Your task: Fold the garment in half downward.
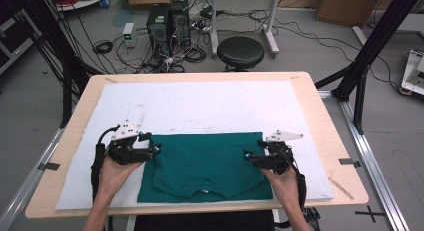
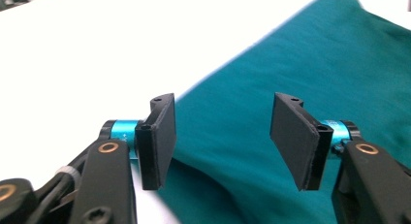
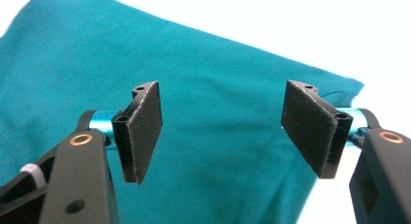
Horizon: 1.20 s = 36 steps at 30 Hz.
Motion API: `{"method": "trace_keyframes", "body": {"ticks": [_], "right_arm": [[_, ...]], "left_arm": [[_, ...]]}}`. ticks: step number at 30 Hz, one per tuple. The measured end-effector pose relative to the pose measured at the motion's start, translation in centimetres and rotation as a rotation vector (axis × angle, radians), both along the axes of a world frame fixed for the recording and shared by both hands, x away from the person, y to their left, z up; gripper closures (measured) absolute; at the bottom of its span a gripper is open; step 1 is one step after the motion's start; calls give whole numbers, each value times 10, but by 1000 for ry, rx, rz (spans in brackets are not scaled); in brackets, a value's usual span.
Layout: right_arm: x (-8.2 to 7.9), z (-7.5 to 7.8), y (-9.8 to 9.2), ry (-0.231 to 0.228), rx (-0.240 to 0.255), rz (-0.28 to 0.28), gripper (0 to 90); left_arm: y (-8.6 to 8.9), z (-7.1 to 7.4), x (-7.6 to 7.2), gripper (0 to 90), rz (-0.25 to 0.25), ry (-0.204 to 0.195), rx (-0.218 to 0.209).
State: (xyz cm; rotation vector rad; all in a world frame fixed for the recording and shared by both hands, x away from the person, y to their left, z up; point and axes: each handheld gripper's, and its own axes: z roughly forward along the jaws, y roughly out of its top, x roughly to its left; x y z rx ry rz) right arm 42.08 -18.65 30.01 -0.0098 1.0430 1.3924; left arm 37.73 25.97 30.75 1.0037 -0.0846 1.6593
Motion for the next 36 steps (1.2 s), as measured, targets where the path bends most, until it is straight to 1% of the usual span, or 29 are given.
{"method": "trace_keyframes", "body": {"ticks": [2, 5, 7, 9, 10, 14, 16, 18, 20, 22, 23, 27, 28, 29, 34, 36], "right_arm": [[0, 5, -2, -5, 21, 1, 320], [1, 12, -4, -3, 35, -2, 320], [2, 16, -5, -1, 45, -12, 320], [3, 18, -6, 4, 53, -14, 316], [4, 19, -6, 3, 51, -11, 316], [3, 18, -8, -3, 44, 12, 313], [3, 18, -8, -4, 42, 8, 313], [4, 18, -9, 0, 42, 1, 313], [6, 20, -10, 2, 40, -3, 313], [8, 22, -11, 13, 44, -9, 313], [9, 23, -11, 13, 43, -12, 313], [9, 22, -10, 17, 45, -14, 313], [9, 22, -11, 17, 44, -15, 313], [9, 22, -11, 17, 44, -15, 313], [11, 22, -11, 20, 48, -30, 314], [12, 22, -12, 25, 52, -31, 313]], "left_arm": [[3, 12, 1, 442, -30, 0, -26], [4, 26, 5, 447, -22, -11, -64], [6, 33, 7, 453, -11, 6, -72], [9, 40, 10, 459, -33, 22, -83], [10, 43, 11, 463, -32, 29, -83], [13, 46, 14, 464, -35, 34, -83], [14, 44, 13, 462, -44, 24, -86], [14, 44, 11, 462, -49, 0, -81], [14, 44, 8, 463, -56, -8, -88], [13, 45, 9, 464, -52, -4, -90], [13, 46, 10, 464, -48, 3, -91], [13, 54, 22, 462, -18, 65, -90], [13, 55, 25, 461, -5, 76, -89], [13, 57, 29, 461, 18, 93, -94], [16, 62, 43, 462, 35, 155, -99], [15, 63, 47, 465, 41, 176, -94]]}}
